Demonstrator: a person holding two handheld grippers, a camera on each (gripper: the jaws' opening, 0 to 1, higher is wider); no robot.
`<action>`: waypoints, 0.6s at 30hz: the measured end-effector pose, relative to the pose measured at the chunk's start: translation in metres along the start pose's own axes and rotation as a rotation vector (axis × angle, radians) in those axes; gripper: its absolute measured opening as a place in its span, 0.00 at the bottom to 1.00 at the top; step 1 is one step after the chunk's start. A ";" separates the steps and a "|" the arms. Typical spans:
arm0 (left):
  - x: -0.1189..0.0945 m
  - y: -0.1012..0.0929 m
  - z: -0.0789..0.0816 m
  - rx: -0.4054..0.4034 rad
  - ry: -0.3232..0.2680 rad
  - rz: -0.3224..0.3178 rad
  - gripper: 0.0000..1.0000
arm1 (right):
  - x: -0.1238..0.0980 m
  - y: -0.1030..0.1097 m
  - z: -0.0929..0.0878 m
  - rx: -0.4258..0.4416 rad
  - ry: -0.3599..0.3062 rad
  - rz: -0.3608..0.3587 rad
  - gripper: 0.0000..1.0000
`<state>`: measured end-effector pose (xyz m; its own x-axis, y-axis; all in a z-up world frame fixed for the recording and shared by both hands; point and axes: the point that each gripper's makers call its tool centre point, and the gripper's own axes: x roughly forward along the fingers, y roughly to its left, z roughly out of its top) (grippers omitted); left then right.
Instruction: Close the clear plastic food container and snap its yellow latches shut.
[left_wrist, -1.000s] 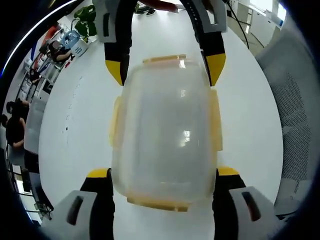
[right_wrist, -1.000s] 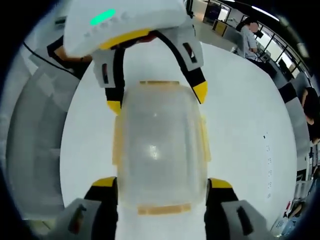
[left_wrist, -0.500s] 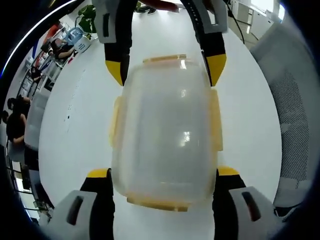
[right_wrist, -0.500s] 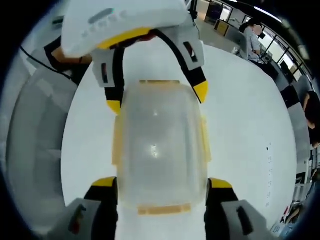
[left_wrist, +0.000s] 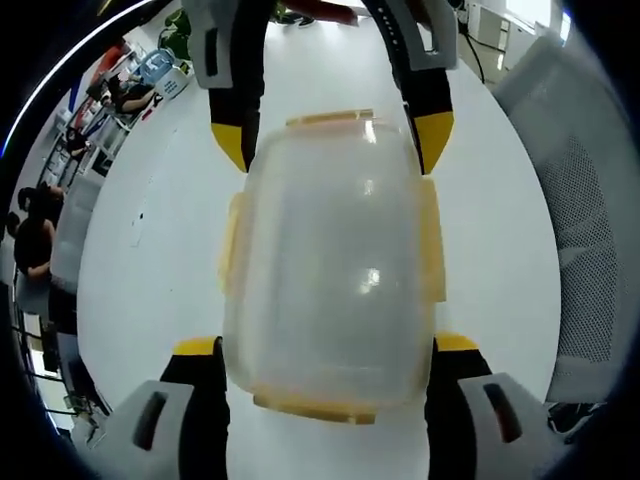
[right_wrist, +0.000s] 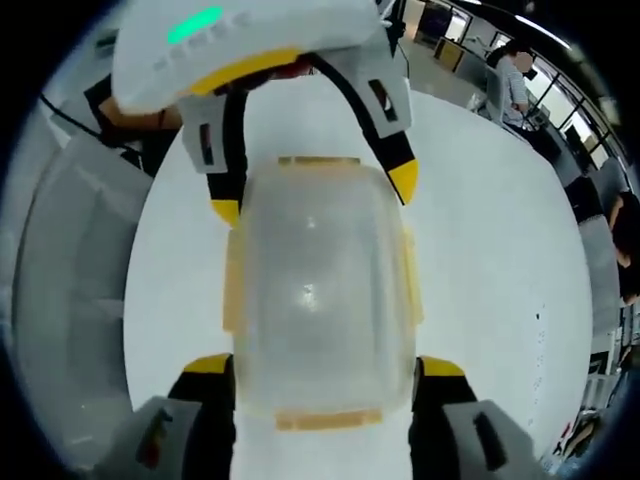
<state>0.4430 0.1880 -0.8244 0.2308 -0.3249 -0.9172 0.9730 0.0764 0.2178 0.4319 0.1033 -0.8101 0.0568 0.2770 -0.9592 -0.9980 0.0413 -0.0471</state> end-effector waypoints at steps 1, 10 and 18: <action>0.000 0.000 0.000 0.000 -0.001 -0.001 0.79 | 0.000 0.000 0.000 0.000 0.001 0.000 0.70; 0.002 0.006 0.001 0.000 -0.004 0.000 0.80 | 0.000 -0.006 -0.001 0.002 -0.009 0.000 0.70; 0.005 0.017 0.001 -0.002 -0.011 0.003 0.80 | 0.000 -0.017 -0.001 0.003 -0.017 0.000 0.70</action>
<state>0.4602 0.1862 -0.8249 0.2336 -0.3354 -0.9126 0.9723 0.0789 0.2199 0.4487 0.1018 -0.8096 0.0572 0.2932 -0.9543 -0.9980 0.0441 -0.0462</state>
